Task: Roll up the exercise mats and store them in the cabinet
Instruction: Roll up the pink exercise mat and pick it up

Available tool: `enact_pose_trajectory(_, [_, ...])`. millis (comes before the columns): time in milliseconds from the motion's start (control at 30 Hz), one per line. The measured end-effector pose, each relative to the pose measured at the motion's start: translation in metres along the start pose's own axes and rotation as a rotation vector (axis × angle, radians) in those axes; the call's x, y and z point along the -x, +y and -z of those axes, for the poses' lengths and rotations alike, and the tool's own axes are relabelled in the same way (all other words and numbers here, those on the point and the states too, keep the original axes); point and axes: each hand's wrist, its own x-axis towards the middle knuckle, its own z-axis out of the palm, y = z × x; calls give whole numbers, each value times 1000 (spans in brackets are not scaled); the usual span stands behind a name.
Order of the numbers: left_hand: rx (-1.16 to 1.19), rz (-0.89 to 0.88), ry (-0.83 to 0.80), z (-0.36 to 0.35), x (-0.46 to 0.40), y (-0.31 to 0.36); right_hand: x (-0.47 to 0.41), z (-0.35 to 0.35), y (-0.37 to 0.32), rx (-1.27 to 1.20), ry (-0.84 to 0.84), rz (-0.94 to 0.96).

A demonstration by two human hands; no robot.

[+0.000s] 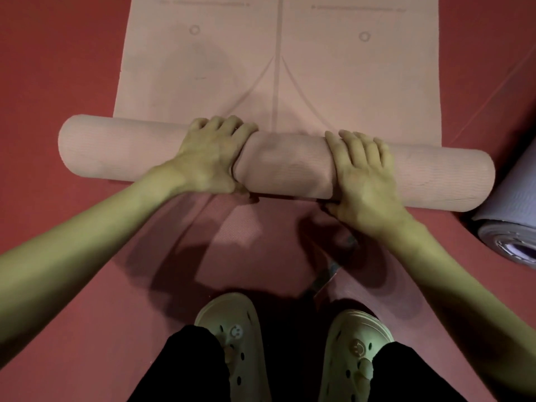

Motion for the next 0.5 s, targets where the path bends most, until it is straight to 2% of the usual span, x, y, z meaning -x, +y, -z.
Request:
enact_pose_trajectory(167, [33, 4, 26, 2, -2, 0, -14, -8, 4, 123, 88, -5])
enact_pose_trajectory(267, [-16, -27, 158, -7, 6, 7, -32, 6, 8, 123, -75, -26])
enact_pose_trajectory(367, [-98, -11, 221, -15, 3, 8, -48, 17, 12, 83, -241, -26])
enact_pose_trajectory(500, [-74, 14, 138, -3, -15, 1, -58, 22, 16, 30, -261, -22])
